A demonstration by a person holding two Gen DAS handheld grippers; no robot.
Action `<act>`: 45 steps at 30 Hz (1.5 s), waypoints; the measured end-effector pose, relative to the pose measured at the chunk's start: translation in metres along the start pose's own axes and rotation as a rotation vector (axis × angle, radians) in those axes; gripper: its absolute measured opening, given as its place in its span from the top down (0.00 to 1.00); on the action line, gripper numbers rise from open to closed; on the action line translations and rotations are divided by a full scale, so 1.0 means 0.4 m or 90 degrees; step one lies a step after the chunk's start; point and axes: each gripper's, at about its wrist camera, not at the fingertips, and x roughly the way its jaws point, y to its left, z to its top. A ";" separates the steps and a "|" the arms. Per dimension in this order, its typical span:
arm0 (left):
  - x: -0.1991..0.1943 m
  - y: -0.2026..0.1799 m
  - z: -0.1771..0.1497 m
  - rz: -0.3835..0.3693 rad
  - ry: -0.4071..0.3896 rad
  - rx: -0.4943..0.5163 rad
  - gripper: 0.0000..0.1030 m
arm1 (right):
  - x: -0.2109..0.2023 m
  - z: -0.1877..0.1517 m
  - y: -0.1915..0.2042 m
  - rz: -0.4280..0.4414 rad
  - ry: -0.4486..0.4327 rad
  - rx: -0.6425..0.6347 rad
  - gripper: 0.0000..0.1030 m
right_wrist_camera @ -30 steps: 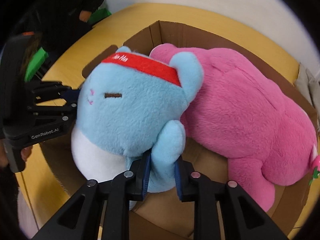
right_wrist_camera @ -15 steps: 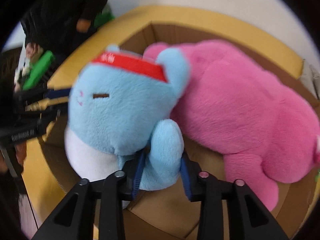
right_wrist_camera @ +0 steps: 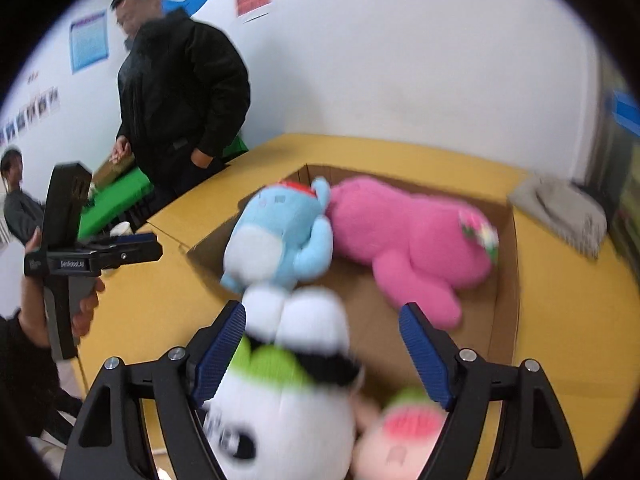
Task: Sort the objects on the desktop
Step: 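Withdraw both grippers and move them toward the panda plush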
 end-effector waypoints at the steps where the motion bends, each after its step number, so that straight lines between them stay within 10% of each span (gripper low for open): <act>1: -0.009 -0.015 -0.028 0.003 -0.002 0.000 0.00 | -0.010 -0.035 -0.005 -0.003 -0.001 0.019 0.23; 11: -0.092 -0.109 -0.138 -0.013 0.001 -0.007 0.00 | -0.057 -0.171 0.033 0.004 -0.046 0.093 0.23; 45: 0.011 -0.172 -0.186 -0.092 0.053 -0.002 0.00 | -0.040 -0.223 0.067 -0.138 -0.009 0.071 0.20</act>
